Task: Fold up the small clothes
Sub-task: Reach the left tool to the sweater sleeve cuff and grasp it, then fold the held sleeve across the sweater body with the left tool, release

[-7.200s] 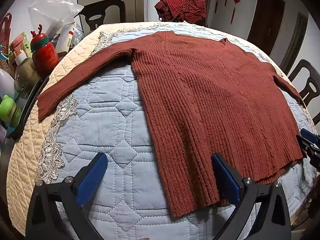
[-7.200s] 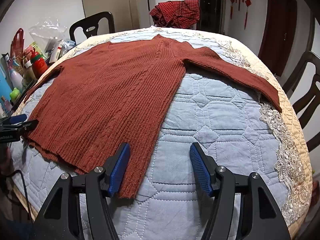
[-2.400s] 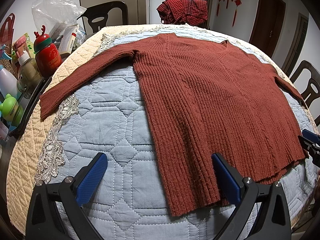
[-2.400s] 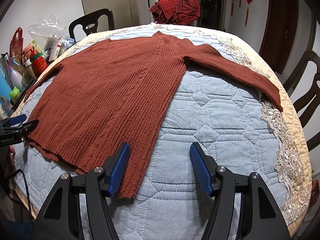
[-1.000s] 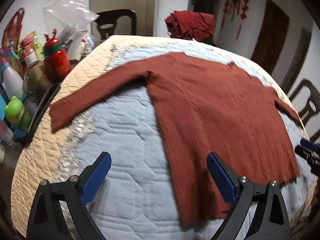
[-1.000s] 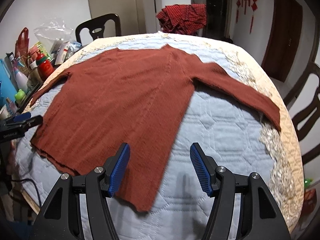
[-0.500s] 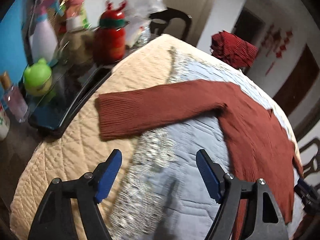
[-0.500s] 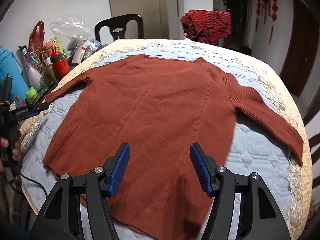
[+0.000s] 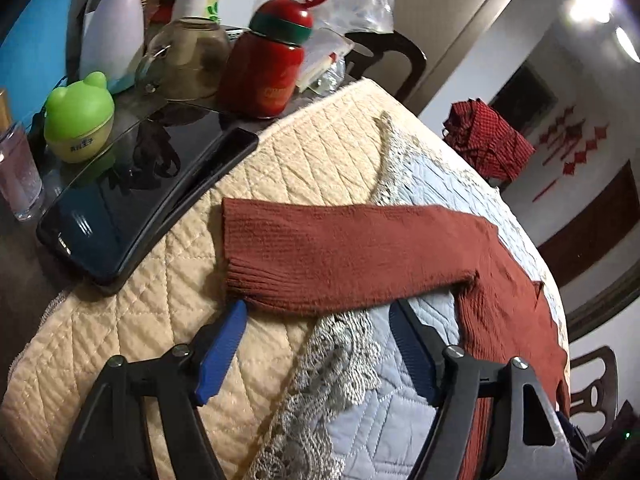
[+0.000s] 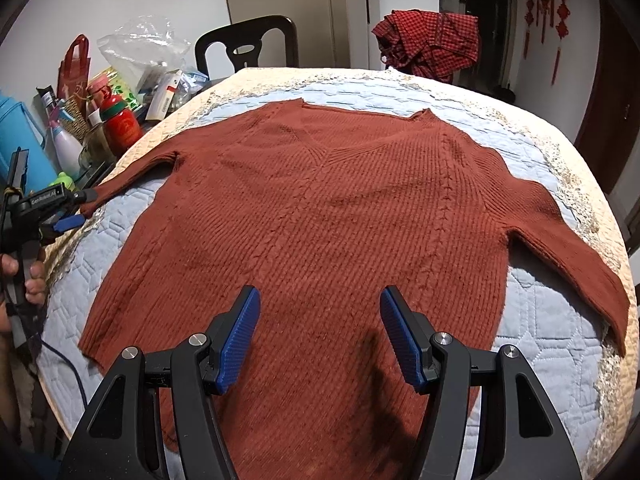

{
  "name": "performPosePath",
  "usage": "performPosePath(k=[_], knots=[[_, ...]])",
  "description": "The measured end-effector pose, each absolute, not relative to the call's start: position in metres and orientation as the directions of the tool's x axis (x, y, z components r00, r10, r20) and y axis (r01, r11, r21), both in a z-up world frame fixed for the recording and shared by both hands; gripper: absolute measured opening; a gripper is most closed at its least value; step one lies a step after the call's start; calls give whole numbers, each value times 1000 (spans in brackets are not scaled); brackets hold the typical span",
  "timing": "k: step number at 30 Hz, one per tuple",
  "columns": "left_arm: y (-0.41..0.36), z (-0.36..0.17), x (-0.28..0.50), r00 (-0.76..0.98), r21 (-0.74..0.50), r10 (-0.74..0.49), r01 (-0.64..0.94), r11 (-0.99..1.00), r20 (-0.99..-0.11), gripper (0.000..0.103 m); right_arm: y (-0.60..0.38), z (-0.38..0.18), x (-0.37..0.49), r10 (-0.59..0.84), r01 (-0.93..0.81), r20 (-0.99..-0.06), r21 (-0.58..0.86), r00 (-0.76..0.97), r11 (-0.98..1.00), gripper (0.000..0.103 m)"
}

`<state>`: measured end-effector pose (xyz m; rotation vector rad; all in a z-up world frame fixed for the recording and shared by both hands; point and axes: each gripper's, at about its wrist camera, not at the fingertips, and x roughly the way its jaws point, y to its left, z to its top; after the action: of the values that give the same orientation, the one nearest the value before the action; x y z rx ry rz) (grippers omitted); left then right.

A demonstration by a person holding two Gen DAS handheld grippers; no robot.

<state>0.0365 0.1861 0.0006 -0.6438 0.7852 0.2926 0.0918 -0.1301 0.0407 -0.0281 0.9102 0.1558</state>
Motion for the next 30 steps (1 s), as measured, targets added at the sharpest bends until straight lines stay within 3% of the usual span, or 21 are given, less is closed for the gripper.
performPosePath(k=[1,4,5,8,12,17,24,29,30], knots=[[187,0,38,677,-416,25,-480,773,-735,68,-131,41,92,125,-146,-788,45,602,988,63],[189,-1,45,661,-371,80,-512,775,-746,48,-132,40,95,128,-146,-789,49,601,988,63],[190,-1,48,648,-348,103,-529,774,-755,36,-132,40,95,129,-147,-789,50,601,988,63],[194,-1,56,624,-308,138,-552,775,-769,13,-134,40,97,137,-148,-786,58,602,987,63],[187,18,64,649,-281,156,-517,809,-745,11,-137,40,99,139,-146,-784,62,605,987,63],[143,78,89,763,-263,94,-332,906,-640,11,-145,41,99,148,-132,-775,84,614,988,63],[27,117,152,799,-244,-174,35,969,-575,11,-168,46,93,144,-66,-758,133,636,989,63],[-51,90,190,662,-303,-397,260,917,-636,13,-189,46,88,128,-6,-759,161,638,987,63],[-58,82,196,633,-313,-414,272,910,-654,18,-193,46,87,124,6,-760,166,638,986,63]])
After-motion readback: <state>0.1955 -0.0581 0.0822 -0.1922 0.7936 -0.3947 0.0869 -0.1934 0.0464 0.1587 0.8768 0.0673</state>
